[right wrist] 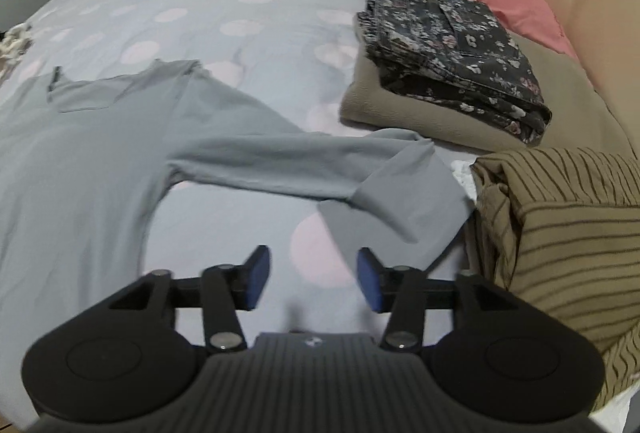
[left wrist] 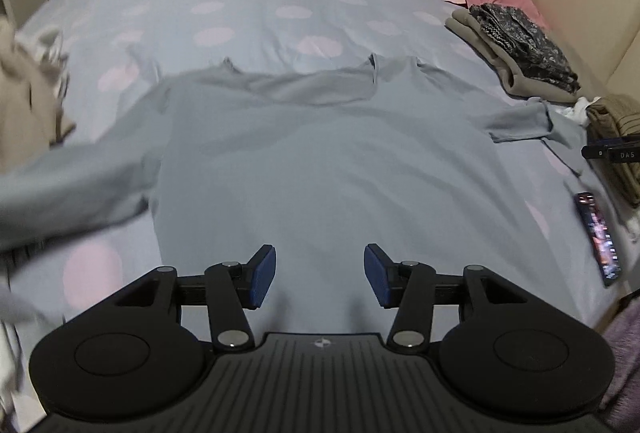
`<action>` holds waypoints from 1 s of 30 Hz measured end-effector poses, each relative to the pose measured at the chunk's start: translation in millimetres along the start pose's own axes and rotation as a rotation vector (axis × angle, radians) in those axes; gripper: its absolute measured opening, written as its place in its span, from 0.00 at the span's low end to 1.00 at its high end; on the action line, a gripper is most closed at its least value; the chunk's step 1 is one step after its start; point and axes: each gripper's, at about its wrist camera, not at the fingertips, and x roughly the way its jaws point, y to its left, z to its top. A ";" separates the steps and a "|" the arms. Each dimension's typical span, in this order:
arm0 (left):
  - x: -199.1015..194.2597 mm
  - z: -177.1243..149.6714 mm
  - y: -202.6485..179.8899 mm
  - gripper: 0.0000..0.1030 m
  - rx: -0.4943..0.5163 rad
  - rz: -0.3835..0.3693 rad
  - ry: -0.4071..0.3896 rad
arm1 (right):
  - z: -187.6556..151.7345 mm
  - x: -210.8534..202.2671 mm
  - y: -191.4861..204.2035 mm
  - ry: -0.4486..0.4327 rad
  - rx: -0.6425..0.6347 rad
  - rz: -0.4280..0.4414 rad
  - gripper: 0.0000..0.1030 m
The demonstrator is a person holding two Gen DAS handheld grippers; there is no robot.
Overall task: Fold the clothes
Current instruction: 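Spread the grey shirt flat on the bed with both tools, then release, then grasp the shirt body with the left tool while the right tool grasps beside it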
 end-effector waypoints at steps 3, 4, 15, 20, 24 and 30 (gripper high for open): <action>9.7 8.6 -0.9 0.46 -0.002 0.016 -0.006 | 1.5 21.0 -8.0 0.015 -0.005 -0.016 0.52; 13.3 11.2 -0.6 0.46 -0.006 0.019 -0.005 | 1.5 27.1 -9.7 0.020 -0.007 -0.016 0.52; 56.4 23.8 -1.4 0.46 -0.037 0.004 0.058 | 2.0 82.4 -15.0 0.070 0.012 0.004 0.41; 57.0 27.0 -6.7 0.45 -0.045 -0.010 0.046 | 6.1 82.2 -25.3 0.064 0.068 -0.001 0.04; 50.6 30.5 -18.5 0.45 -0.030 -0.043 0.027 | 17.1 61.1 -25.1 0.019 0.109 0.028 0.04; 36.6 37.6 -36.8 0.45 -0.020 -0.118 -0.015 | 47.9 11.1 -2.5 -0.064 0.201 0.197 0.04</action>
